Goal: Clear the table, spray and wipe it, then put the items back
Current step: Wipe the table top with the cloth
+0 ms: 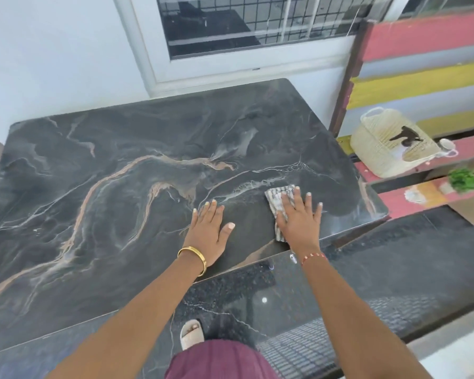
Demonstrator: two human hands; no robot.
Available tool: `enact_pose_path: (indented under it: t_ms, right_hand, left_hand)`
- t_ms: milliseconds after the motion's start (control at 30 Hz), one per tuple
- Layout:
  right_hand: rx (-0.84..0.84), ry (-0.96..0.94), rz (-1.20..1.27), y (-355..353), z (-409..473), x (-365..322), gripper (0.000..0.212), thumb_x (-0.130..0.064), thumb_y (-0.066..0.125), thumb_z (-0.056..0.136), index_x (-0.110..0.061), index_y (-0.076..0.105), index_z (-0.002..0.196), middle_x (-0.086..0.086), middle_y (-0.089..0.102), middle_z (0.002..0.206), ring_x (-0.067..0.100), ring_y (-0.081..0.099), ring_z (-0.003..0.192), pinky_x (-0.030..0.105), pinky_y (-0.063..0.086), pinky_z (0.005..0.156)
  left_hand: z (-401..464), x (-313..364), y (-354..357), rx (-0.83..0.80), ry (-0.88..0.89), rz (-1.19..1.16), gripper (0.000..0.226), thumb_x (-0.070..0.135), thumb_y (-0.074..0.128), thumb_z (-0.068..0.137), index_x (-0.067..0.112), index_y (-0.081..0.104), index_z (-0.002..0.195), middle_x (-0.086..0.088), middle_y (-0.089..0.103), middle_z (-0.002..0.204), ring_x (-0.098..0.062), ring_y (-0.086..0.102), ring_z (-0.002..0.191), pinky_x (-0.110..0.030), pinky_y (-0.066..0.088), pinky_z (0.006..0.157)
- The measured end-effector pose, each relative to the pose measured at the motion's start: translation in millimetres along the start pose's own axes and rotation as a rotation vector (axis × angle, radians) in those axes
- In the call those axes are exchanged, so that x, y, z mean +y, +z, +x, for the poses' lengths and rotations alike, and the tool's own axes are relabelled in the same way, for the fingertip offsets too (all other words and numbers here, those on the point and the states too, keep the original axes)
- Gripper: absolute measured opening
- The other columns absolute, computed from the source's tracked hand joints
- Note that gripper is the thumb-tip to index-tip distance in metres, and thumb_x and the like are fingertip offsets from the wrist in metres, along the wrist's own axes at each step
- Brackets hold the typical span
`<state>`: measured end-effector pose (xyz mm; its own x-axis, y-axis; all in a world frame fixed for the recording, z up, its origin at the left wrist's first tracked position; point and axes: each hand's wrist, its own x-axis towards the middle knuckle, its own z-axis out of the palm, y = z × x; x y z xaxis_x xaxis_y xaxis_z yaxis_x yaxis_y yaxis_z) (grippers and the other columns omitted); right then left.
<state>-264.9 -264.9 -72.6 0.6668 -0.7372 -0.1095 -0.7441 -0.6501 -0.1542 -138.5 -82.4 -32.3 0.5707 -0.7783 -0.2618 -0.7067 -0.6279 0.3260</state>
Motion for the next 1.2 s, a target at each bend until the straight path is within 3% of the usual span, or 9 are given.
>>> enact_pose_path:
  t_ms: [133, 267, 467, 667, 733, 833, 967, 1200]
  right_hand:
    - [0.171, 0.340, 0.064, -3.0, 3.4, 37.8, 0.053, -0.027, 0.035, 0.097, -0.008, 0.030, 0.145, 0.021, 0.007, 0.157, 0.038, 0.002, 0.145, 0.053, -0.004, 0.115]
    - [0.186, 0.533, 0.219, 4.6, -7.0, 2.3, 0.053, -0.017, 0.037, 0.095, 0.005, 0.029, 0.142, 0.030, 0.012, 0.153, 0.044, 0.008, 0.143, 0.052, 0.003, 0.116]
    - [0.134, 0.278, 0.157, 20.6, -9.7, -78.2, 0.064, -0.027, 0.058, 0.084, 0.004, 0.041, 0.137, 0.032, 0.034, 0.144, 0.048, 0.035, 0.133, 0.054, 0.028, 0.110]
    - [0.060, -0.079, 0.126, 26.6, 20.9, -133.1, 0.060, -0.034, 0.055, 0.082, -0.017, 0.044, 0.137, 0.023, 0.038, 0.146, 0.041, 0.040, 0.133, 0.049, 0.035, 0.109]
    - [0.034, -0.108, 0.119, 26.2, 37.5, -131.7, 0.058, -0.033, 0.054, 0.082, -0.019, 0.042, 0.137, 0.022, 0.036, 0.147, 0.042, 0.037, 0.134, 0.050, 0.033, 0.110]
    - [0.016, -0.143, 0.102, 19.4, 71.4, -117.8, 0.059, -0.026, 0.047, 0.088, -0.019, 0.030, 0.144, 0.021, 0.019, 0.155, 0.043, 0.019, 0.141, 0.051, 0.017, 0.115]
    - [0.050, -0.024, 0.085, 0.0, 104.1, -65.3, 0.058, -0.022, 0.037, 0.094, -0.018, 0.020, 0.149, 0.019, 0.006, 0.157, 0.042, 0.008, 0.144, 0.050, 0.009, 0.118]
    - [0.149, 0.316, 0.055, -9.1, 76.8, 33.1, 0.055, -0.019, 0.041, 0.092, -0.012, 0.030, 0.146, 0.024, 0.017, 0.154, 0.045, 0.018, 0.141, 0.050, 0.014, 0.117]
  left_hand:
    - [12.1, 6.4, -5.1, -0.015, 0.029, 0.033, 0.056, 0.038, 0.017, 0.099, 0.013, 0.009, 0.148, -0.005, 0.000, 0.159, -0.019, -0.003, 0.147, -0.035, -0.008, 0.119]
    - [22.4, -1.0, -8.5, 0.002, 0.018, 0.009, 0.055, 0.037, 0.017, 0.099, 0.014, 0.012, 0.148, -0.004, 0.002, 0.159, -0.018, -0.004, 0.147, -0.036, -0.007, 0.119]
    - [46.3, -16.9, -9.7, 0.005, -0.045, -0.030, 0.055, 0.036, 0.017, 0.099, 0.012, 0.014, 0.148, -0.004, 0.005, 0.159, -0.018, -0.002, 0.148, -0.037, -0.007, 0.119]
    - [79.9, -21.5, -13.2, 0.058, -0.089, -0.124, 0.053, 0.032, 0.016, 0.099, 0.009, 0.019, 0.146, -0.007, 0.011, 0.158, -0.019, 0.001, 0.147, -0.037, -0.007, 0.119]
    - [87.7, -21.1, -16.6, 0.070, -0.119, -0.174, 0.051, 0.028, 0.020, 0.100, 0.008, 0.020, 0.146, -0.008, 0.011, 0.158, -0.020, 0.001, 0.147, -0.038, -0.007, 0.119]
    - [97.5, -19.1, -22.8, 0.097, -0.109, -0.208, 0.051, 0.028, 0.020, 0.100, 0.008, 0.020, 0.146, -0.007, 0.011, 0.158, -0.019, 0.001, 0.147, -0.039, -0.007, 0.119]
    - [109.1, -22.9, -30.5, 0.081, -0.070, -0.181, 0.052, 0.029, 0.020, 0.100, 0.008, 0.016, 0.147, -0.007, 0.009, 0.158, -0.020, 0.001, 0.147, -0.039, -0.007, 0.119]
    - [129.6, 6.5, -16.9, -0.025, 0.064, -0.105, 0.054, 0.034, 0.019, 0.099, 0.011, 0.015, 0.148, -0.007, 0.007, 0.158, -0.020, 0.000, 0.147, -0.039, -0.005, 0.120]
